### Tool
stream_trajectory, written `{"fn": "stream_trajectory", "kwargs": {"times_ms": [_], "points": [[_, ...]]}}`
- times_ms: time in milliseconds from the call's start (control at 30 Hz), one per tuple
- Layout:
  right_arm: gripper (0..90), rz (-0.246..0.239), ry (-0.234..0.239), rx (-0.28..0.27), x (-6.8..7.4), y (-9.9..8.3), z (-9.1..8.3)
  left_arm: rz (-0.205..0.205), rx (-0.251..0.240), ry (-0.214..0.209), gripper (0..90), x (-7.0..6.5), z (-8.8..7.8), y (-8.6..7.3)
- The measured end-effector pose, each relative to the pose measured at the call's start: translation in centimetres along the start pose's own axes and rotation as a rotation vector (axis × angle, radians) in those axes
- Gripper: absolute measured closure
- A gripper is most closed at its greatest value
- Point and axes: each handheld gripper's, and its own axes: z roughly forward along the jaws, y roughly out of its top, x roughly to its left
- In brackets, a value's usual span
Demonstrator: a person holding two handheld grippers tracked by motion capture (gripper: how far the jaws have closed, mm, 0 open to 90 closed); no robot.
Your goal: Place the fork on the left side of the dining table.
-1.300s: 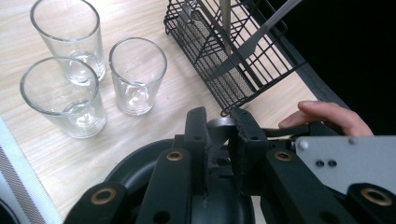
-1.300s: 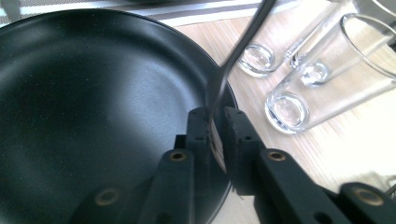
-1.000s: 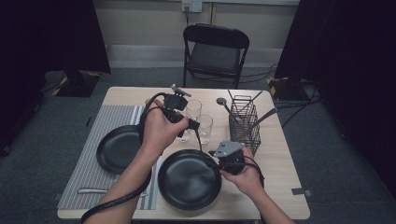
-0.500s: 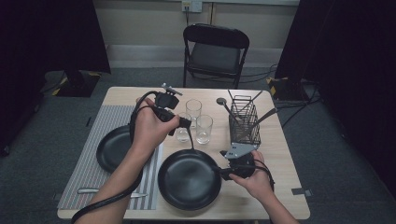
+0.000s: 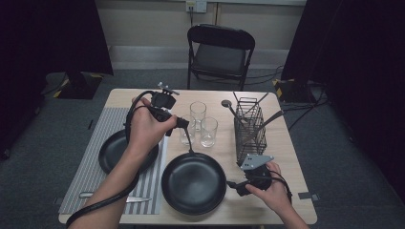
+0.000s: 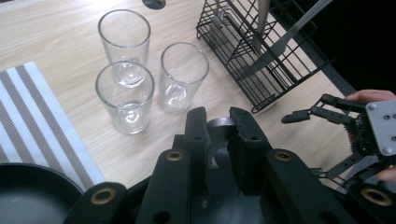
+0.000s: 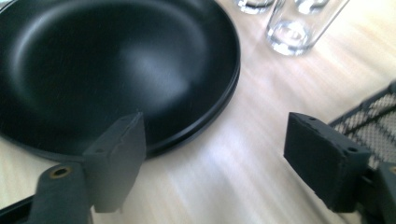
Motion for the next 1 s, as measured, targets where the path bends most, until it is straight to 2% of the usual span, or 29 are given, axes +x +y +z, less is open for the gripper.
{"fn": "stream_trajectory", "kwargs": {"times_ms": [500, 700, 767, 800, 833, 1000], "points": [[17.8, 0.079, -0.017, 0.060, -1.3, -3.7, -0.2, -0.020, -0.005, 0.012, 77.8, 1.6, -0.4, 0.0], [17.8, 0.087, -0.020, 0.089, -1.4, -5.0, 0.4, -0.027, -0.004, 0.021, 77.7, 2.4, -0.6, 0.1], [17.8, 0.086, -0.023, 0.098, -1.6, -5.1, 0.4, -0.027, -0.007, 0.014, 77.8, 2.6, -0.7, 0.1], [17.8, 0.084, -0.023, 0.099, -1.6, -5.2, 0.4, -0.027, -0.008, 0.025, 77.8, 2.7, -0.8, 0.1], [17.8, 0.083, -0.024, 0.099, -1.6, -5.2, 0.4, -0.031, -0.007, 0.015, 77.8, 2.9, -0.8, 0.1], [17.8, 0.083, -0.024, 0.112, -1.7, -5.5, 0.7, -0.037, -0.004, 0.031, 77.7, 3.6, -0.9, 0.2]]}}
